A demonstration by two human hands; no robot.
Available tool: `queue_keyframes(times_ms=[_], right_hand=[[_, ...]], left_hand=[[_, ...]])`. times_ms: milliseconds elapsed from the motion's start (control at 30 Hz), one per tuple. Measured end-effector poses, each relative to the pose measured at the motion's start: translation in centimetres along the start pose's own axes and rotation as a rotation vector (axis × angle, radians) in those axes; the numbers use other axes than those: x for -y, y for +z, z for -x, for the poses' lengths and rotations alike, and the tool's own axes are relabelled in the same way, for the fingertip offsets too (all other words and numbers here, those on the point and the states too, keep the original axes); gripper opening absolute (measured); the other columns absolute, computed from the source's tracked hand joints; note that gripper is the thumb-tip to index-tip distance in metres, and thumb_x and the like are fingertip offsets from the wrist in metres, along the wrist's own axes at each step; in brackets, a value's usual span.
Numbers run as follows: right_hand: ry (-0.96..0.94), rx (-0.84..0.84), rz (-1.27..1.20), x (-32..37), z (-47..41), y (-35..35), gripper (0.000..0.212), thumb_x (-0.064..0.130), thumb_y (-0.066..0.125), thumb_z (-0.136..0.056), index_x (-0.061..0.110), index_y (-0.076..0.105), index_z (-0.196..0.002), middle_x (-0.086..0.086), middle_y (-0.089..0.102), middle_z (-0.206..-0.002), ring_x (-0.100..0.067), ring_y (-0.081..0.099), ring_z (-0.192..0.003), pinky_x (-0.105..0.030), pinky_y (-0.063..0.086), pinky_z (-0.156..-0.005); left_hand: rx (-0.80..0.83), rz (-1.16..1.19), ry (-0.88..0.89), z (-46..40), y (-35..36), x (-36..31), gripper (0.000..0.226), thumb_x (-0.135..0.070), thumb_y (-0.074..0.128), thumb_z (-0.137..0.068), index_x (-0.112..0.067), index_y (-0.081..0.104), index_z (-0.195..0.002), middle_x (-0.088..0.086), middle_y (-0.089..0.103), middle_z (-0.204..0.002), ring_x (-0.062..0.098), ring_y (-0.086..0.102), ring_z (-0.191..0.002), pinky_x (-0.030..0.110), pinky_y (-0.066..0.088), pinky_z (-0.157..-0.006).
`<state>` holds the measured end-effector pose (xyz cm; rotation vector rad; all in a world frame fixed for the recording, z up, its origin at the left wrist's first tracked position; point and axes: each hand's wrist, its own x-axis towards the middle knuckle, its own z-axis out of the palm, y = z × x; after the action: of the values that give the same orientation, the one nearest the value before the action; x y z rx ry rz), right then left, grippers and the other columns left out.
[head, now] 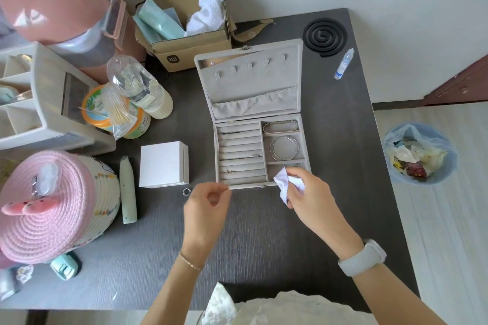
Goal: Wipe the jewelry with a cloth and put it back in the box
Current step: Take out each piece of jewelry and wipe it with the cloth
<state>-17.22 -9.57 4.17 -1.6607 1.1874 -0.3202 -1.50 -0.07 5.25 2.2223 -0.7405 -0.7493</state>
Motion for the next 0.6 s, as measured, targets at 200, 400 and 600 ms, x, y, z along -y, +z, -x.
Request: queue_keyframes(times_ms=[200, 400, 600], right_hand=[[0.183, 0.129, -0.045, -0.4, 0.4, 0.5, 0.029, 0.009, 0.04, -0.089, 0.03, 0.059, -0.094, 0.009, 0.06, -0.068, -0.011, 0.06, -0.067, -0.027, 0.048, -0.073], [0.31, 0.197, -0.243, 0.4, 0.4, 0.9, 0.03, 0.014, 0.039, -0.089, 0.032, 0.062, -0.097, -0.002, 0.065, -0.077, -0.016, 0.062, -0.07, -0.039, 0.052, -0.084], [0.296, 0.101, -0.236, 0.4, 0.3, 0.8, 0.029, 0.023, 0.038, -0.095, 0.014, 0.066, -0.1, -0.004, 0.06, -0.066, -0.018, 0.059, -0.066, -0.038, 0.051, -0.08]], left_hand=[[-0.225, -0.14, -0.257, -1.5, -2.4, 6.6, 0.008, -0.011, 0.061, -0.084, -0.008, 0.068, -0.088, 0.004, 0.066, -0.079, 0.017, 0.058, -0.077, 0.023, 0.036, -0.074], [-0.278, -0.06, -0.405, -3.0, -2.5, 10.0, 0.013, -0.012, 0.058, -0.084, -0.009, 0.068, -0.09, 0.016, 0.071, -0.088, 0.031, 0.064, -0.089, 0.038, 0.045, -0.089], [-0.278, -0.046, -0.4, -3.4, -2.6, 10.2, 0.02, -0.011, 0.054, -0.086, -0.006, 0.069, -0.098, 0.016, 0.07, -0.095, 0.032, 0.062, -0.094, 0.039, 0.046, -0.093]])
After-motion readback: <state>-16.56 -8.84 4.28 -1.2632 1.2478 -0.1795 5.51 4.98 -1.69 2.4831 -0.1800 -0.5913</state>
